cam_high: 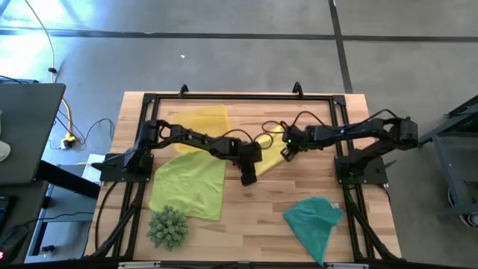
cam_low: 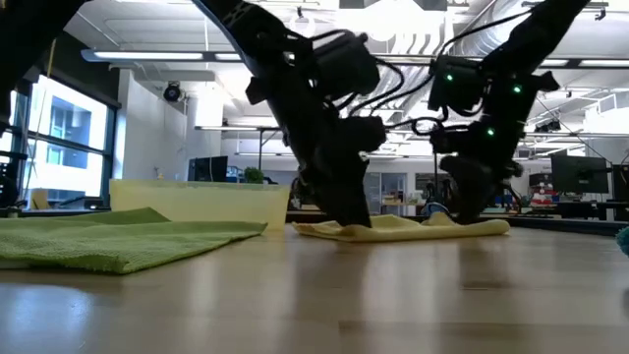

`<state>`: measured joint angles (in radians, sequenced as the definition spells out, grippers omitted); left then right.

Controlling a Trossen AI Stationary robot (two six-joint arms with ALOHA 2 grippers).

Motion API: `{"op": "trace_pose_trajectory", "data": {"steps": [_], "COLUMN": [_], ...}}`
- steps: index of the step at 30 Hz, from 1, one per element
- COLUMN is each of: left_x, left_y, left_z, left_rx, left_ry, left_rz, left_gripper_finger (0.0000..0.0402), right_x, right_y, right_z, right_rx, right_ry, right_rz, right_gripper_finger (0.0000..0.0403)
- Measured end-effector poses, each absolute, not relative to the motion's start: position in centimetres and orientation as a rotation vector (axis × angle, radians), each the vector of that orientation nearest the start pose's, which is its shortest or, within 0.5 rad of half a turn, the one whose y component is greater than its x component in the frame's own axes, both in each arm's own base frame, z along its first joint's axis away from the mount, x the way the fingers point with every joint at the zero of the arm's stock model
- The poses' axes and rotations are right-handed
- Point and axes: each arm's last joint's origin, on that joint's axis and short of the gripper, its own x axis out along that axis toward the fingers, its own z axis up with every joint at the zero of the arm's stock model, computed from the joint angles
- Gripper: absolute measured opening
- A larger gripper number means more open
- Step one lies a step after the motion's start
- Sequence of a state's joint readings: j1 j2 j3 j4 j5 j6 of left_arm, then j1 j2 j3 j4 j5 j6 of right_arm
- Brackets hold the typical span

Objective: Roll microfiber towels into tight, uniform cylinder then place into a basket
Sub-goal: Roll the yellow microfiber towel

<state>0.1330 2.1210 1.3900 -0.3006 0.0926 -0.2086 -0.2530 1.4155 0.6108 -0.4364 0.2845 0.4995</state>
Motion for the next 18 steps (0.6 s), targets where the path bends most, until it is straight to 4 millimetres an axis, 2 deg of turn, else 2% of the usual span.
{"op": "trace_pose_trajectory", "data": {"steps": [4, 7, 13, 18], "left_x": [43.6, 44.3, 44.9, 44.7], "left_y": [3.7, 3.2, 4.4, 6.3], "left_z": [13.2, 14.1, 16.1, 15.7], "left_rx": [-0.313, -0.236, -0.088, -0.043], "left_ry": [0.95, 0.912, 0.893, 0.906], "left_rz": [0.009, -0.019, 0.077, 0.274], "left_gripper_finger": [0.0129, 0.0129, 0.0129, 0.0129], "right_x": [20.3, 19.2, 18.2, 19.3], "right_y": [-5.8, -5.8, -6.3, -6.6], "right_z": [12.6, 11.7, 11.0, 11.5], "right_rx": [0.386, 0.288, -0.036, -0.083], "right_ry": [1.14, 1.169, 1.202, 1.132], "right_rz": [-0.788, -0.82, -0.923, -0.893], "right_gripper_finger": [0.0116, 0.0116, 0.0116, 0.0116]}}
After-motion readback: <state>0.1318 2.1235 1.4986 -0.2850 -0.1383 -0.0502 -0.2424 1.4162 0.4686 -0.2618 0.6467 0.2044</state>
